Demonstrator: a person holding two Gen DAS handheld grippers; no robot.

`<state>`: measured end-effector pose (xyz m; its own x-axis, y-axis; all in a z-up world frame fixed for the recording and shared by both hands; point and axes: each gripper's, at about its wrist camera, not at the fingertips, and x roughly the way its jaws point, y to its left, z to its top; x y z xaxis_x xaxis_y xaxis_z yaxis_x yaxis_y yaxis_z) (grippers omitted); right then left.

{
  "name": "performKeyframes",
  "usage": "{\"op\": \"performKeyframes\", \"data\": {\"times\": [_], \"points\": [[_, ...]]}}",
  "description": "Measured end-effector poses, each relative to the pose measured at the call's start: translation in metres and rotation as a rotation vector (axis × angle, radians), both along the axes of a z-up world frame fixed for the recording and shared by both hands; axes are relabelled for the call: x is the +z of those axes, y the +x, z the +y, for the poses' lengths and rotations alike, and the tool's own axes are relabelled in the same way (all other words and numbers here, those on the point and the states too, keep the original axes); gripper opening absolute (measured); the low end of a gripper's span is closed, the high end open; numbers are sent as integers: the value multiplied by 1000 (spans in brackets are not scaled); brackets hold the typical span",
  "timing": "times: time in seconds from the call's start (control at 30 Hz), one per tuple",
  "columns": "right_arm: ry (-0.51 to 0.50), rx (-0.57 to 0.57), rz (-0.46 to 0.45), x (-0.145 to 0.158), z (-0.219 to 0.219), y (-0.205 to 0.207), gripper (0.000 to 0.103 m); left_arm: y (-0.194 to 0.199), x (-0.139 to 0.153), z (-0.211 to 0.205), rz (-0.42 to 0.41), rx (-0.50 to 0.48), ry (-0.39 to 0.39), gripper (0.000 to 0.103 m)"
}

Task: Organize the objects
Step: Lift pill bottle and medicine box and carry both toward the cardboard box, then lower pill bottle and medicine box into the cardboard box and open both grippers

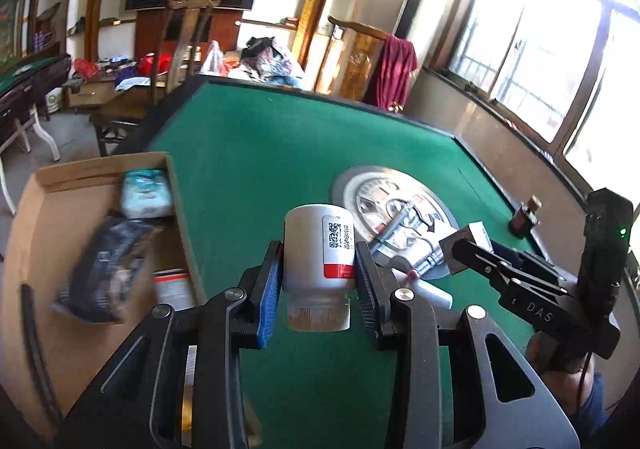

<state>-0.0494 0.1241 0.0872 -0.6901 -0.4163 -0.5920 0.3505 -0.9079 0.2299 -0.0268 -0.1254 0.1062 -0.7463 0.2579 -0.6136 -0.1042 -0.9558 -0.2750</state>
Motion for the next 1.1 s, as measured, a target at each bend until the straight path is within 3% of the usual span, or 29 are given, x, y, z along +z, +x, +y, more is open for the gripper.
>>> {"op": "performKeyframes", "data": {"times": [0.23, 0.37, 0.53, 0.8, 1.1], "points": [[-42, 157, -41, 29, -76, -7, 46, 32, 17, -79, 21, 140, 6, 34], [-1, 246, -58, 42, -141, -16, 46, 42, 8, -128, -22, 226, -10, 34], [3, 347, -168, 31, -225, -45, 46, 36, -17, -167, -99, 285, -8, 34], [68, 382, -283, -8, -317, -99, 46, 7, -46, -182, -168, 290, 7, 34], [151, 377, -285, -31, -358, -114, 46, -12, -60, -179, -212, 276, 5, 34]]}}
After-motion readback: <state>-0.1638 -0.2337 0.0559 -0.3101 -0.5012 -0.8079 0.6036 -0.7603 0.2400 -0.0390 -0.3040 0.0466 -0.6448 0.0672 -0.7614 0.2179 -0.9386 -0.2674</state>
